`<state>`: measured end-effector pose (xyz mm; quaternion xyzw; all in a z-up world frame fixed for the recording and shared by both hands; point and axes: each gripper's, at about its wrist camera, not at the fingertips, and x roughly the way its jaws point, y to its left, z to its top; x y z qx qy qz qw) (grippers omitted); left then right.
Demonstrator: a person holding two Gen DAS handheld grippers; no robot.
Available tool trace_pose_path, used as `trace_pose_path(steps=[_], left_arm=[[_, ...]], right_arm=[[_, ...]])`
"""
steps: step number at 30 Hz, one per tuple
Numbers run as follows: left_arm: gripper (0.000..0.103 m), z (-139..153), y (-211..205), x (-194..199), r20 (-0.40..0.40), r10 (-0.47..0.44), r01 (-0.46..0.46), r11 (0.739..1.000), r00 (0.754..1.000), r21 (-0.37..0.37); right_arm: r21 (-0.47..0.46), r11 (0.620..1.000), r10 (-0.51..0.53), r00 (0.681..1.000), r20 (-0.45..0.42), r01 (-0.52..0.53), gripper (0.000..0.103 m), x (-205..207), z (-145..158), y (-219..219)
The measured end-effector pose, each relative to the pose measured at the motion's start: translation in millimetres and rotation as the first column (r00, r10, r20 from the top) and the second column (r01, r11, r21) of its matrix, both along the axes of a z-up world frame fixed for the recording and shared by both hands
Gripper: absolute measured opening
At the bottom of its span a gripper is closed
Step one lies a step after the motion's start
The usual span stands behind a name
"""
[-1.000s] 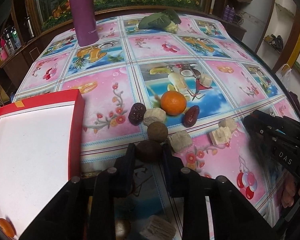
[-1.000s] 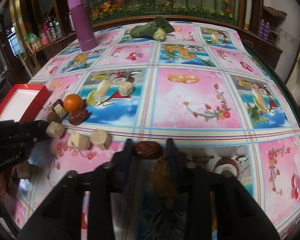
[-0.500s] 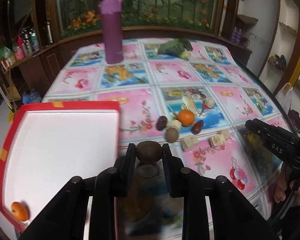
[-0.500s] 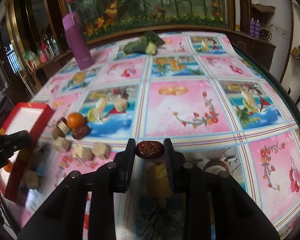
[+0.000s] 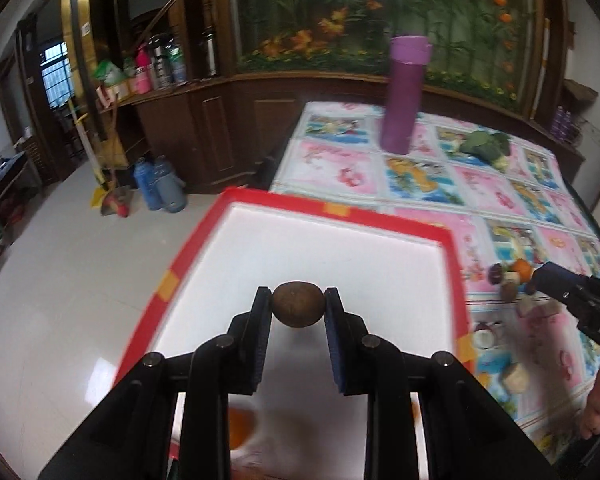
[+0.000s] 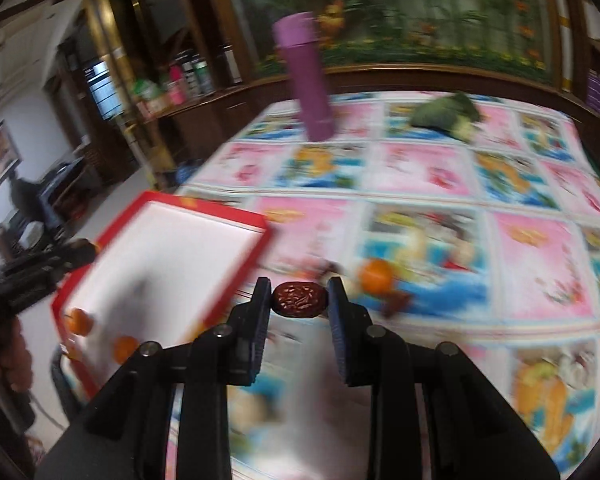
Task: Organize fruits
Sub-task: 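Carry the date into the tray with the right tool while the left tool releases the kiwi there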
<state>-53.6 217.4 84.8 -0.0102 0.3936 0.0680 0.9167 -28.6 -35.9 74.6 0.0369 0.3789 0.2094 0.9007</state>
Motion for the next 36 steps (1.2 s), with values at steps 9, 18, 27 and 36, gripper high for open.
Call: trace_pose_path(steps=[9,18,27,36], left_arm=[[0.025,-33.2,39.0,4.8,-0.083,0.066,-0.066,0.998,0.994,0.01],[0.025,-46.6,57.5,8.6,-0.126,0.11,-0.107,0.994,0.986,0.03],[0.029,-52.8,65.5,9.7,-0.159,0.138,-0.14,0.99,0.978,0.001],[0.045,-39.2,61.5,-2.0,-0.117,0.166,-0.163,0.986,0.979,0.035]], right_arm=[[-0.036,0.988,0.144,0.982,-0.121,-0.149,0.031,26.1,-20.0,103.8],[-0.093,0.983,0.136,0.969,-0.205,-0.157,0.031,40.4,-46.4,132.9],[-0.128,0.979,0.127,0.965,-0.229,-0.159,0.031,41.6,-53.7,137.4],[-0.08,0.98,0.165,0.971,-0.173,-0.181,0.047,30.5,-33.9,128.5]])
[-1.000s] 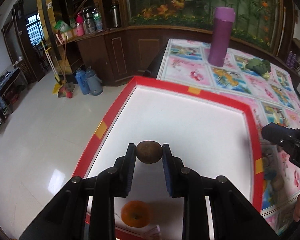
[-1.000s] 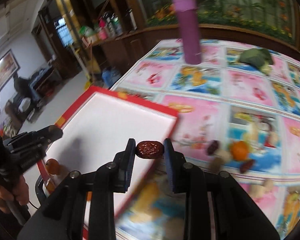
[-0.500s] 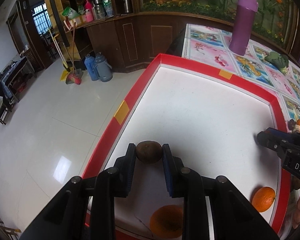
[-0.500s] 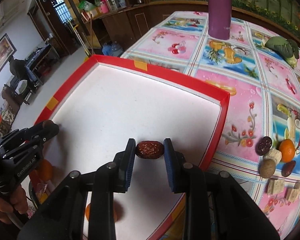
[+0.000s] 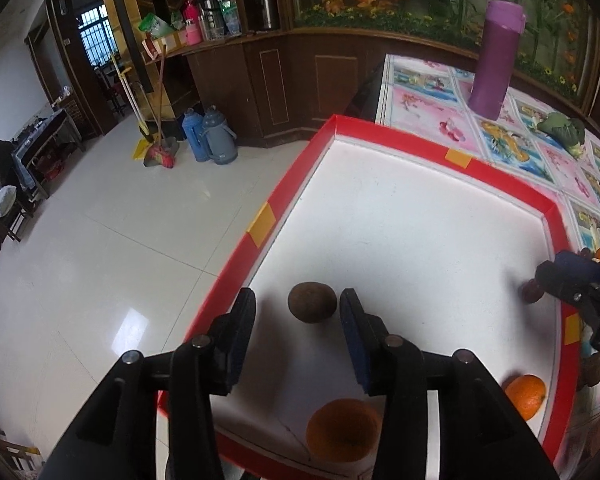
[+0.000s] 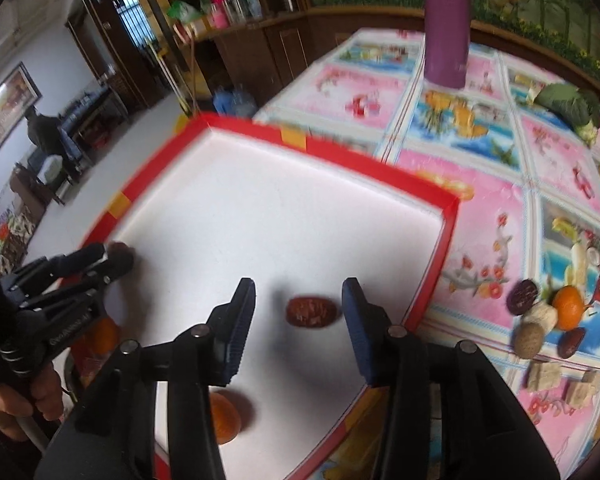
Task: Organize fruits
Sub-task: 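Carry the date into the tray with the right tool while the left tool releases the kiwi there, then grasp a beige chunk with the right tool while the left tool grasps another beige chunk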
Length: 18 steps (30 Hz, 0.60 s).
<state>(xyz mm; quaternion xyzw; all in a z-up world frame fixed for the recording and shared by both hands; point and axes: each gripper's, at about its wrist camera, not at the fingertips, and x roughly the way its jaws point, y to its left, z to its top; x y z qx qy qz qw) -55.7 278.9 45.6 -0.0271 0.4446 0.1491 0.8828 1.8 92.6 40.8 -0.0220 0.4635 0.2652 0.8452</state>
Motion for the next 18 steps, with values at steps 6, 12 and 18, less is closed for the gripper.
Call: trace_pose_path(steps=[6,12,18], left_arm=[[0.057,29.9,-25.0,-19.7,0.096,-0.064,0.065,0.998,0.993,-0.008],[0.058,40.2,-82.3,-41.2,0.135,-0.276,0.282,0.959,0.952,-0.031],[0.058,32.5,-145.5,-52.1,0.123,-0.459,0.47,0.879,0.88,-0.082]], right_arm=[[0.022,0.999,-0.039,0.989,0.142,0.037,0.047,-20.0,33.3,-35.2],[0.03,0.993,-0.12,0.973,0.199,0.117,0.05,-35.1,50.3,-102.4],[0.015,0.969,-0.244,0.951,0.189,0.246,0.052,-48.7,42.7,-179.4]])
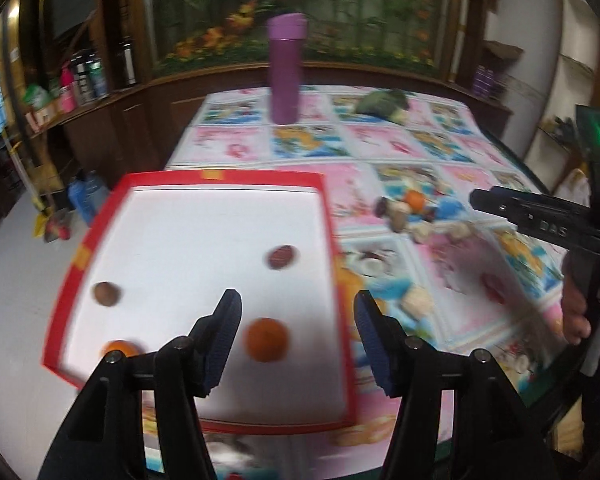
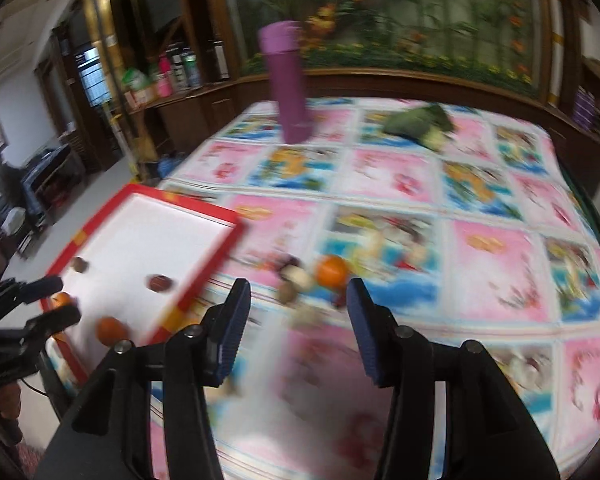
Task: Organize fruits
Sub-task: 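Grasp a beige chunk with the right tool while the left tool grasps another beige chunk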
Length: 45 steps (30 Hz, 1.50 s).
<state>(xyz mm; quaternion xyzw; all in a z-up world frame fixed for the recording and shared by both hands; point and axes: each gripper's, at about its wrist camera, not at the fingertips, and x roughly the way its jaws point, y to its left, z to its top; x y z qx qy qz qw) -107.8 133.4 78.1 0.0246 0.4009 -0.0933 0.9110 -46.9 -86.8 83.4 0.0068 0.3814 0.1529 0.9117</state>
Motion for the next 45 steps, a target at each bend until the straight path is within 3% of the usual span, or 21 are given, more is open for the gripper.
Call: trace_pose_path(steps=[6,13,21,24,36,40,45], left_arm=[[0.058,-18.2,-50.3,3.6,-0.05,-0.103,0.104,0.995,0.993,0.009],[0.058,-39.4,-83.3,10.3,-0.109,-0.146,0.15,0.988,0.983,0.026],[0.058,-53.3,-90.1,23.5,-0.162,-0.154,0.159,0.987,0.975,0.018],[0.051,-56.4,-89.5,26.6,-0.177,-0.161,0.164,0.986,0.971,0.002],[0.039,-59.6,-85.2,30.6,-0.171,-0.165,0.164,0.986,0.971,-0.021],[0.03,-59.7,-85.5,30.8,-0.167,-0.166,0.163,0.986,0.972,-0.031],[0.029,-60.1,-87.8,29.5,-0.156,-0.164,0.162,0.986,0.974,-0.021]], right_arm=[[0.002,0.996,-0.09,0.994,-0.063,0.09,0.052,-9.0,-24.8,-51.1],[-0.021,0.995,-0.099,0.989,-0.11,0.097,0.052,-1.5,-47.1,-69.5],[-0.054,0.996,-0.079,0.989,-0.121,0.073,0.052,11.0,-56.3,-60.0],[-0.068,0.996,-0.071,0.989,-0.133,0.062,0.052,16.9,-59.2,-55.2],[-0.141,0.988,-0.074,0.99,-0.122,0.057,0.051,27.0,-65.5,-41.8],[-0.177,0.982,-0.08,0.992,-0.099,0.062,0.039,27.9,-66.9,-36.4],[-0.196,0.98,-0.062,0.995,-0.072,0.047,0.025,23.2,-67.0,-30.0]])
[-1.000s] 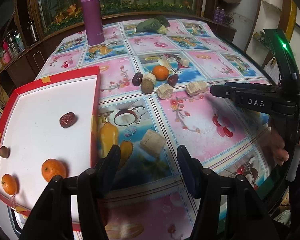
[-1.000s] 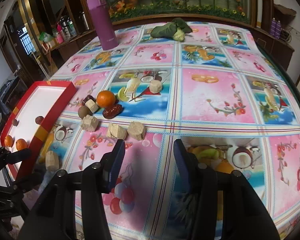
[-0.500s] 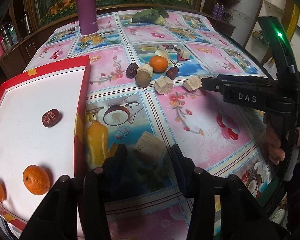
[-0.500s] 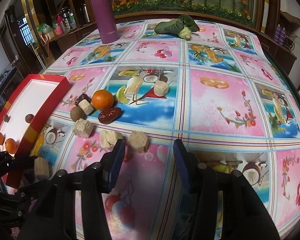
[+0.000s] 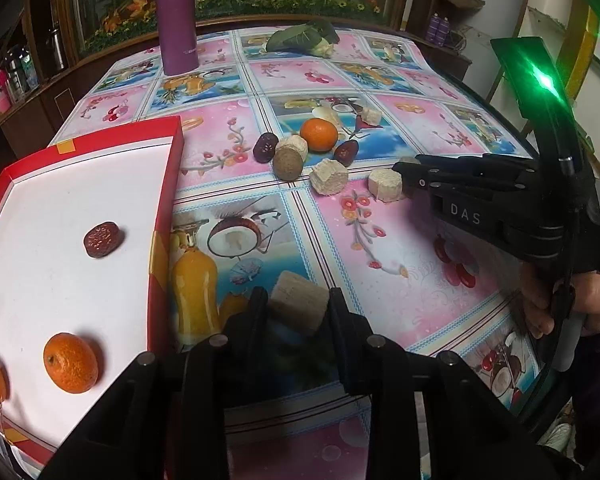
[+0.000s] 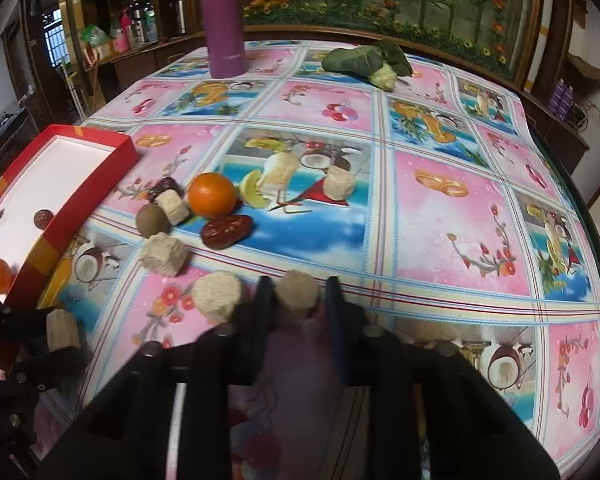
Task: Organize fruits
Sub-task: 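Grasp a beige chunk with the right tool while the left tool grasps another beige chunk, then lower the beige chunk into the tray with the right tool while the left tool releases its chunk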
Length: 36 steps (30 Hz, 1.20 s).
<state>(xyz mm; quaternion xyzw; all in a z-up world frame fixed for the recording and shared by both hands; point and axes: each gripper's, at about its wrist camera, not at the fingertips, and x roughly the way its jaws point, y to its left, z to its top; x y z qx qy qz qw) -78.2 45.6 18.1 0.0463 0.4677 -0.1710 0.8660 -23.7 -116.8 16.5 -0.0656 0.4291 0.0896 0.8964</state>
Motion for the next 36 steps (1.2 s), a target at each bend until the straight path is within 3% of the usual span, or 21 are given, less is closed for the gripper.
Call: trace_pose_path(steps=[8,12,16,20,27,33,36], left_arm=[[0.029,2.0,3.2,-0.2,0.001,0.023,-0.023,0.999,1.0,-0.043],[0.029,10.1,0.9,-4.0,0.019,0.021,-0.02,0.998,1.0,-0.057],[0.029,25.7,2.3,-10.5,0.061,0.016,-0.012,0.997,0.998,-0.073],[0.029,50.9,26.3,-13.6,0.132,0.077,-0.066,0.994,0.988,-0.085],[0.029,80.1,98.6,-12.6,0.228,0.265,-0.254,0.964,0.937,-0.077],[0.029,69.2,147.9,-2.9,0.213,0.39,-0.39,0.92,0.896,-0.047],[0.029,58.6,161.0,0.8,0.191,0.417,-0.419,0.907,0.889,-0.029]], right_arm=[[0.069,0.997,-0.034,0.999,0.006,0.033,0.025,-0.5,1.6,-11.2],[0.126,0.991,-0.06,0.996,0.061,0.052,0.025,-6.2,12.3,-20.0],[0.175,0.983,-0.072,0.994,0.082,0.057,0.025,-7.1,19.2,-23.6],[0.194,0.981,-0.047,0.996,0.081,0.031,0.025,-9.3,24.4,-12.7],[0.246,0.963,0.094,0.992,0.088,-0.113,0.025,-12.2,44.9,50.1],[0.278,0.921,0.259,0.962,0.088,-0.274,0.026,-18.0,58.1,124.4],[0.273,0.906,0.314,0.946,0.076,-0.323,0.026,-22.6,55.6,151.6]])
